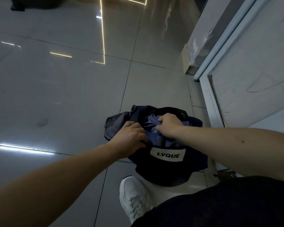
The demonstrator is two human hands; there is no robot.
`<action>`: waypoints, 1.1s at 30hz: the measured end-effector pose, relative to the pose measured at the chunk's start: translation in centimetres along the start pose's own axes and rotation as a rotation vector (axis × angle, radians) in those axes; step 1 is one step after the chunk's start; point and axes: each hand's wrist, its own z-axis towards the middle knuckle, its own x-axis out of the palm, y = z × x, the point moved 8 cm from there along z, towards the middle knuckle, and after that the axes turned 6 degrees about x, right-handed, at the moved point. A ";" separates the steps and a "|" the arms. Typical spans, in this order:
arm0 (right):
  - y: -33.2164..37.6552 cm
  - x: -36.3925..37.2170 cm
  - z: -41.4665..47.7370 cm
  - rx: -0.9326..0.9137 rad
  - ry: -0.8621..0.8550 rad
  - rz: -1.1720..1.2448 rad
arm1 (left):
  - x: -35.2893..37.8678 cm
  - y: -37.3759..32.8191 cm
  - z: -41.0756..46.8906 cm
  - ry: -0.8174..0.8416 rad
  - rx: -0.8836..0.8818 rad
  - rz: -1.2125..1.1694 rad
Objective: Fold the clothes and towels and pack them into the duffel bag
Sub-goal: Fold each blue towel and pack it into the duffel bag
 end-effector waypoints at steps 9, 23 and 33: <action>1.0 3.1 1.1 0.042 -0.068 0.023 | 0.0 0.3 -0.6 0.000 -0.008 0.019; -3.4 3.3 -0.1 -0.056 0.113 0.186 | 1.9 -1.1 0.5 0.211 0.225 0.059; -2.2 2.7 -1.1 -0.223 -0.045 -0.450 | 3.4 0.1 0.4 0.300 0.165 0.105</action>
